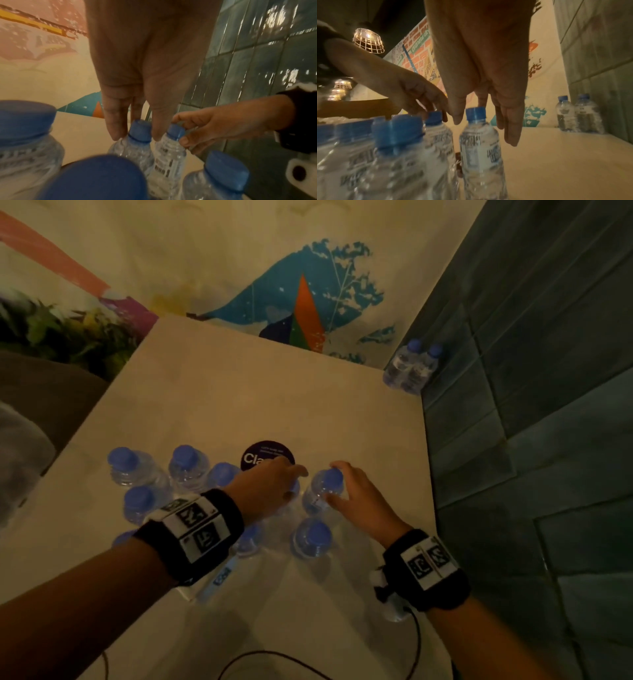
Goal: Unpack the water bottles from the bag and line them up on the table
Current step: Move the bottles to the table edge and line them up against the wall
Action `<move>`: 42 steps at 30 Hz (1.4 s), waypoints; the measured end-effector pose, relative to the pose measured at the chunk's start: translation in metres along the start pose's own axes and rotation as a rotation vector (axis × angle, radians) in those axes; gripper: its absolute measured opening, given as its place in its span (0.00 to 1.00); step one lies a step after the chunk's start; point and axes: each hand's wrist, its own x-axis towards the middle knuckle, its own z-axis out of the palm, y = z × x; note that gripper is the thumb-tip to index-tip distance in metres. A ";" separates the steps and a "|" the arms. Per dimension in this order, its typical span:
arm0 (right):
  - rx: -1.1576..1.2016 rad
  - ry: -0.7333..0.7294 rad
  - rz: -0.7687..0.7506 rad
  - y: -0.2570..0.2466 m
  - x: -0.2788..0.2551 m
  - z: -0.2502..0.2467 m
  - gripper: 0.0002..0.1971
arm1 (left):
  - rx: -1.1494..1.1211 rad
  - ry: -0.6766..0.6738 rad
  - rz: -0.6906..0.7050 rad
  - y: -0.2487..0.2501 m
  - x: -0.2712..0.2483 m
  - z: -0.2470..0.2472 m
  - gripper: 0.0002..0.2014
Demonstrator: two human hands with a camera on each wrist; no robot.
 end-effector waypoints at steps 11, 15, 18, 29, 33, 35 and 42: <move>0.226 0.022 -0.082 0.030 0.025 0.005 0.14 | -0.078 0.028 -0.187 -0.012 0.043 0.009 0.21; 0.240 0.078 -0.047 0.039 0.044 -0.015 0.12 | -0.039 0.039 -0.143 -0.015 0.070 0.002 0.13; 0.254 0.150 -0.021 0.052 0.077 -0.037 0.09 | -0.143 0.038 -0.122 -0.002 0.096 -0.027 0.14; 0.132 0.389 0.000 0.097 0.256 -0.114 0.26 | -0.114 0.177 -0.083 -0.005 0.277 -0.111 0.13; 0.105 0.434 -0.079 0.114 0.296 -0.125 0.32 | -0.128 0.253 -0.095 -0.009 0.329 -0.117 0.14; 0.034 0.485 -0.096 0.120 0.313 -0.129 0.34 | -0.146 0.332 -0.091 -0.010 0.349 -0.116 0.13; -0.324 0.605 -0.006 0.122 0.339 -0.140 0.36 | -0.108 0.432 -0.029 -0.009 0.400 -0.121 0.14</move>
